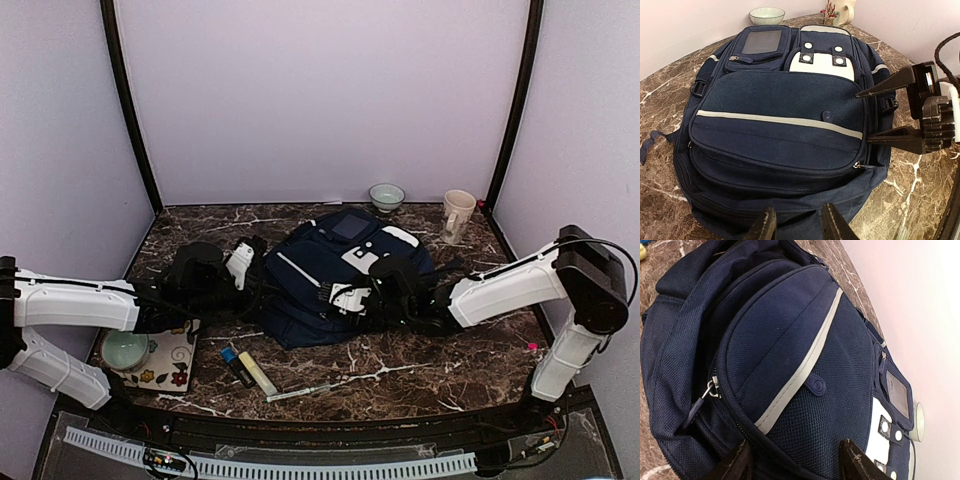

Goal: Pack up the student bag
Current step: Hold the student bag at the center of the board.

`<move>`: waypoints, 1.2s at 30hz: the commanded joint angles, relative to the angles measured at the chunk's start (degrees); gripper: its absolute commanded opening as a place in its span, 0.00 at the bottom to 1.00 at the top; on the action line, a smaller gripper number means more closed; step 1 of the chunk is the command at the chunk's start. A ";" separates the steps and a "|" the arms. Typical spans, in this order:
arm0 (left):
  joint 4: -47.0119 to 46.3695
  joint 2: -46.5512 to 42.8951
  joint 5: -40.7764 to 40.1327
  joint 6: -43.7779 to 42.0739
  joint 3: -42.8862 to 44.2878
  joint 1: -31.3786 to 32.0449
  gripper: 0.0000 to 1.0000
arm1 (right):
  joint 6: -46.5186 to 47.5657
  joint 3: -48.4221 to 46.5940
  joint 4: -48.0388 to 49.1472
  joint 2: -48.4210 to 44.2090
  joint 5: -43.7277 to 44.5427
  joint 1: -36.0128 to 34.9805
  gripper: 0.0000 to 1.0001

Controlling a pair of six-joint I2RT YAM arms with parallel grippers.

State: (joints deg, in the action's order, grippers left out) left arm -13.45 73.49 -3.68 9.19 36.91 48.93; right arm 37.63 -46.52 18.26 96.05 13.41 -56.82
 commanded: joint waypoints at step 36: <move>-11.46 -1.54 2.37 0.89 -4.97 0.29 0.37 | -6.84 -4.53 2.88 2.39 -10.39 -1.35 0.00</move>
State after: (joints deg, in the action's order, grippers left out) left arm -20.25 70.06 -3.40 9.10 32.51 48.93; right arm 34.35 -51.07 17.47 100.44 7.14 -58.06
